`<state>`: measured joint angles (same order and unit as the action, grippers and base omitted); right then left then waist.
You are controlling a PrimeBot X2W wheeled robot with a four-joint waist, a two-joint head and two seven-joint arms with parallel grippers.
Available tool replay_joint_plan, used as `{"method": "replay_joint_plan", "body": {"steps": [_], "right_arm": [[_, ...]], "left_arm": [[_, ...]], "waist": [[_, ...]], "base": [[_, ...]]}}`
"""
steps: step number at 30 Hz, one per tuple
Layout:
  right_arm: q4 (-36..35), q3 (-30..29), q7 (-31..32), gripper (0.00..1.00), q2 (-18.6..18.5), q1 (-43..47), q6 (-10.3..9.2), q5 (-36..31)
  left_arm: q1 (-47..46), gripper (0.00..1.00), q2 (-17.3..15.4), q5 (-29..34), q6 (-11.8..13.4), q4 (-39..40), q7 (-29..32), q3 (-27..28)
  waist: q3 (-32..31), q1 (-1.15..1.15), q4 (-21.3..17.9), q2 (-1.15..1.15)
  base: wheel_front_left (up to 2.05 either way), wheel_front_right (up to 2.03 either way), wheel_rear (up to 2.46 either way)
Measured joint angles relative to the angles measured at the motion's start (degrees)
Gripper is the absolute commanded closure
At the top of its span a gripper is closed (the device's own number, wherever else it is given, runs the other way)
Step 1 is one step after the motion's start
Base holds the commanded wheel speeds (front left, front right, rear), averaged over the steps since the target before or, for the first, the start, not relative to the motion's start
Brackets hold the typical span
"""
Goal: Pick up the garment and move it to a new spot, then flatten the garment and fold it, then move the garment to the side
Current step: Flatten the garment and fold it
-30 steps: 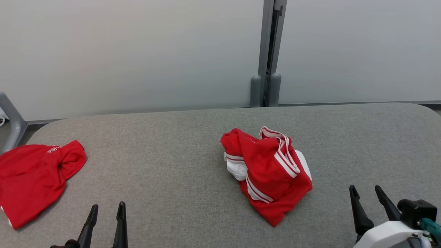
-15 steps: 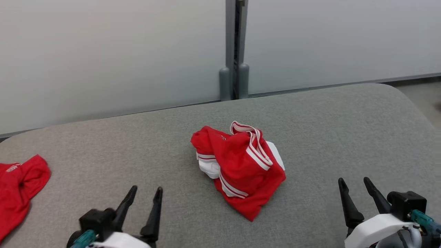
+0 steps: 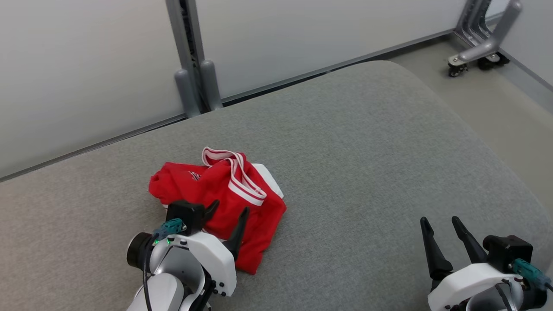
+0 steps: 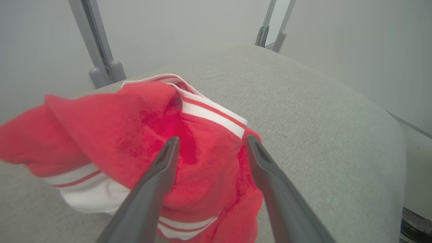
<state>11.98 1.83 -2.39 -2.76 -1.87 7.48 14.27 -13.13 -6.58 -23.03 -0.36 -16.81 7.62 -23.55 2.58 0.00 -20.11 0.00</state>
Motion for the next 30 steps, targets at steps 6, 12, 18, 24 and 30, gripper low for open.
{"method": "replay_joint_plan", "body": {"steps": [6, 12, 18, 24, 30], "right_arm": [[1.4, 1.3, -1.2, 0.0, 0.0, -1.1, 0.0, 0.9], [2.5, 1.6, -2.3, 0.0, 0.0, -1.5, 0.0, 1.3], [3.4, 2.1, -2.4, 0.0, 0.0, -1.9, 0.0, 1.3], [3.4, 2.1, -2.2, 0.0, 0.1, -2.3, 0.0, 1.1], [3.6, 2.2, -1.9, 0.0, 0.0, -2.3, 0.0, 0.9]], "left_arm": [[-2.7, 0.0, -0.1, 2.0, 3.3, -4.2, 1.0, 0.2], [-4.3, 1.0, -0.2, 2.2, 3.6, -5.6, 0.9, 0.2], [-7.1, 1.0, 0.9, 1.0, 1.1, -6.0, -0.5, -1.0], [-18.7, 1.0, 3.7, -3.3, -2.3, 0.8, -6.4, -4.1], [-31.6, 1.0, 3.8, -13.8, -0.2, 10.8, -15.4, -10.3]], "waist": [[2.3, 0.0, -4.6, 0.0], [3.4, 0.0, -6.4, 0.0], [2.7, 0.0, -5.4, 0.0], [1.8, 0.0, -2.8, 0.0], [0.9, 0.0, -0.3, 0.0]], "base": [[0.0, 0.0, 0.0], [0.0, 0.0, 0.0], [0.0, 0.0, 0.0], [0.0, 0.0, 0.0], [0.0, 0.0, 0.0]]}}
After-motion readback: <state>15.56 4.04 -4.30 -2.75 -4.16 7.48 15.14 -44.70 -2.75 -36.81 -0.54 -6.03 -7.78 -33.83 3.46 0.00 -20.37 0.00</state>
